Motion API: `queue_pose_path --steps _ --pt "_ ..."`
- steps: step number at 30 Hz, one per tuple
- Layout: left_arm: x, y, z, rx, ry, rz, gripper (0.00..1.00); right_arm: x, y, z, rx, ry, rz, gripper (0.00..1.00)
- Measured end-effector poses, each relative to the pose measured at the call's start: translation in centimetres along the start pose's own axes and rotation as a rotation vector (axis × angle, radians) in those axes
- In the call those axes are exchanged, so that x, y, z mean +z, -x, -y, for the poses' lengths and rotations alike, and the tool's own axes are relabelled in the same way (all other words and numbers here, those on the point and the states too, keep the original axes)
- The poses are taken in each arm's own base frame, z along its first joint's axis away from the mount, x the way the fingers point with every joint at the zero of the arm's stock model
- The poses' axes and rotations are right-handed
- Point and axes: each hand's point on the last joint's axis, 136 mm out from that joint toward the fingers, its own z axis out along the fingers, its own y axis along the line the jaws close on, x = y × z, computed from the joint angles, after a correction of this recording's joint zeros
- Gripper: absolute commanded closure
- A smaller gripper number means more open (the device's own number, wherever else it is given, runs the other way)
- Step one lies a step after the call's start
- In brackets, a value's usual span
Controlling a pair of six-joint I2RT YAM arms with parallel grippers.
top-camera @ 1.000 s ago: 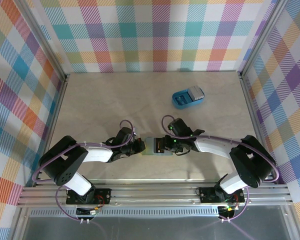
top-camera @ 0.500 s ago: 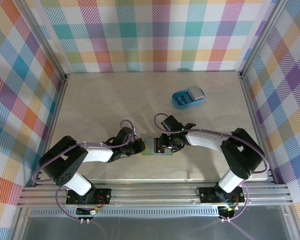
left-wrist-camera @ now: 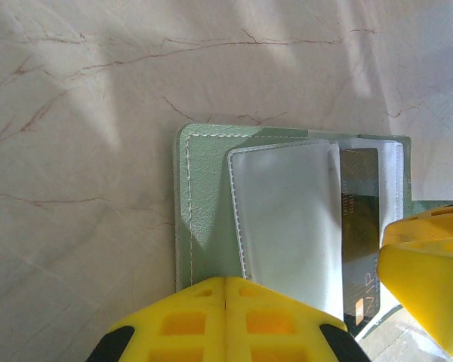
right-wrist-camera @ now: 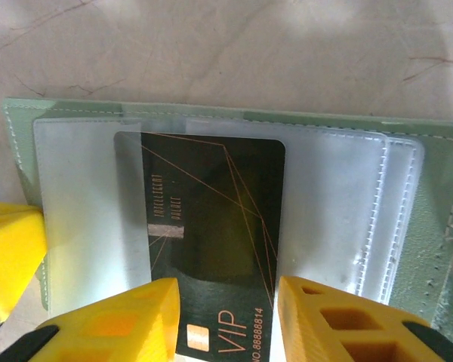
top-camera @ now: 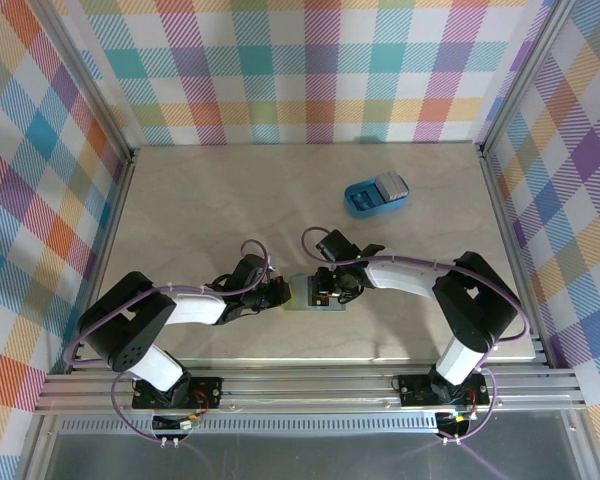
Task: Put the credit cards into the card holder
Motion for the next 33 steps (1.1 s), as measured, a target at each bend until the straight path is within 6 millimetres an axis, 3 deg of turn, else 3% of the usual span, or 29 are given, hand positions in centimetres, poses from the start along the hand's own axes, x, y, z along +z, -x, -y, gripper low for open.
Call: queue_pose_path --steps 24,33 --pt "0.1 0.0 0.0 0.0 -0.002 -0.001 1.0 0.7 -0.2 -1.1 -0.003 0.05 -0.032 0.65" --pt "0.4 0.2 0.2 0.003 -0.012 0.004 1.0 0.8 -0.1 -2.3 -0.012 0.112 -0.037 0.65"
